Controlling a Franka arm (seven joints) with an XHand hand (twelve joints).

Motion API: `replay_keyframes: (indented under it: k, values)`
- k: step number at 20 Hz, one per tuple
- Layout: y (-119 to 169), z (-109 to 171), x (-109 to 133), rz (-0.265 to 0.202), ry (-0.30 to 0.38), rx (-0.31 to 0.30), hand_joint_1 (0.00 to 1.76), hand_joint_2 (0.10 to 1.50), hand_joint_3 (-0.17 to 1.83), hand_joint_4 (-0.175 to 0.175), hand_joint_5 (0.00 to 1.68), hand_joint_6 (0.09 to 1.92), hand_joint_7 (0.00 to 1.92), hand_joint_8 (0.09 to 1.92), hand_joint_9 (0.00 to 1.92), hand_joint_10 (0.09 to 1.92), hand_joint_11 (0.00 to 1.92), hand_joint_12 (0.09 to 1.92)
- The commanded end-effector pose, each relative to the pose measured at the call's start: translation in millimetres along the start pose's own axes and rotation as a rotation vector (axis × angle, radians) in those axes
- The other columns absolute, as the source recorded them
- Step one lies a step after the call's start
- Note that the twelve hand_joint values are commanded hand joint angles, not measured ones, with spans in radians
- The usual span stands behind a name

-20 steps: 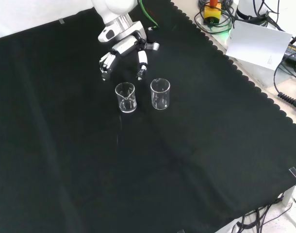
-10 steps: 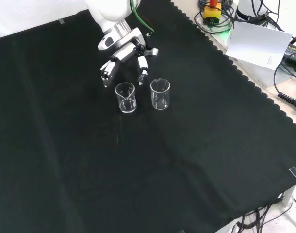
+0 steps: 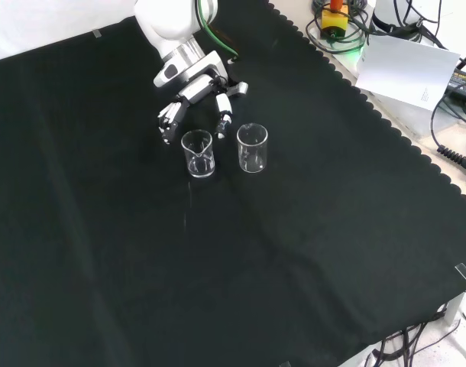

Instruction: Pick up the beaker on the right.

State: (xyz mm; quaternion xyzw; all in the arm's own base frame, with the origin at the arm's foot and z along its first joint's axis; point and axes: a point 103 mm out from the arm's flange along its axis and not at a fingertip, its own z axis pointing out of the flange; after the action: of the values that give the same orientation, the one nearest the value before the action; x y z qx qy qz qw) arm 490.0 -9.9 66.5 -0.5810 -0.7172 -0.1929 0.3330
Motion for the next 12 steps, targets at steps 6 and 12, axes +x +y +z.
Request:
replay_keyframes:
  k: [6,12]
  values:
    - [10.1,12.7,1.7,-0.044,0.079,0.005,0.92,0.50,0.68,-0.042,0.47,0.09,0.25,0.68,0.35,0.63,0.00,1.27]
    - [16.5,18.4,1.2,-0.054,0.100,-0.006,0.92,0.50,0.68,-0.040,0.48,0.09,0.26,0.68,0.35,0.63,0.00,1.27]
